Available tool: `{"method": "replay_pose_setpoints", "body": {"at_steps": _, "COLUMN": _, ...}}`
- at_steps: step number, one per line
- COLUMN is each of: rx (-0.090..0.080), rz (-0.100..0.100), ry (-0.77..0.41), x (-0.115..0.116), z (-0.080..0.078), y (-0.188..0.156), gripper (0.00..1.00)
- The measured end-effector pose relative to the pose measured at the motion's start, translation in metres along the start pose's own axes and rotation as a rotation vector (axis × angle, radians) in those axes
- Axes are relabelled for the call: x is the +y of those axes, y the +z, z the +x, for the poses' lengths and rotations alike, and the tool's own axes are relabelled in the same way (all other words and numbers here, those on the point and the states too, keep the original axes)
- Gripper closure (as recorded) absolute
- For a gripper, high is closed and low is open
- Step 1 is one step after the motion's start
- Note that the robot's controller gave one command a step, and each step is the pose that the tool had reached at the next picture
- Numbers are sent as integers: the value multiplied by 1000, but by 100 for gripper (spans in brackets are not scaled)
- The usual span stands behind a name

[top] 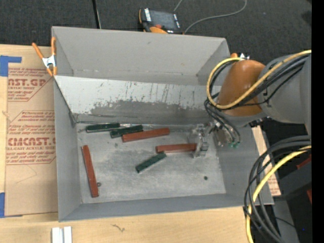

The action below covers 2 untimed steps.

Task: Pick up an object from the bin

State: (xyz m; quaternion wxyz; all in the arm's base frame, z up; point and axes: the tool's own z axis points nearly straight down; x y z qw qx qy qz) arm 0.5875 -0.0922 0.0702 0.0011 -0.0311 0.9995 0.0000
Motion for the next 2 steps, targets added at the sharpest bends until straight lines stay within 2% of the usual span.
{"method": "replay_pose_setpoints", "body": {"at_steps": 1, "rx": -2, "rz": 2, "ry": -550, "x": -44, "z": 13, "y": -48, "gripper": 100}}
{"method": "replay_pose_setpoints", "body": {"at_steps": 2, "rx": -8, "rz": 4, "ry": -587, "x": -24, "z": 18, "y": -163, "gripper": 100}}
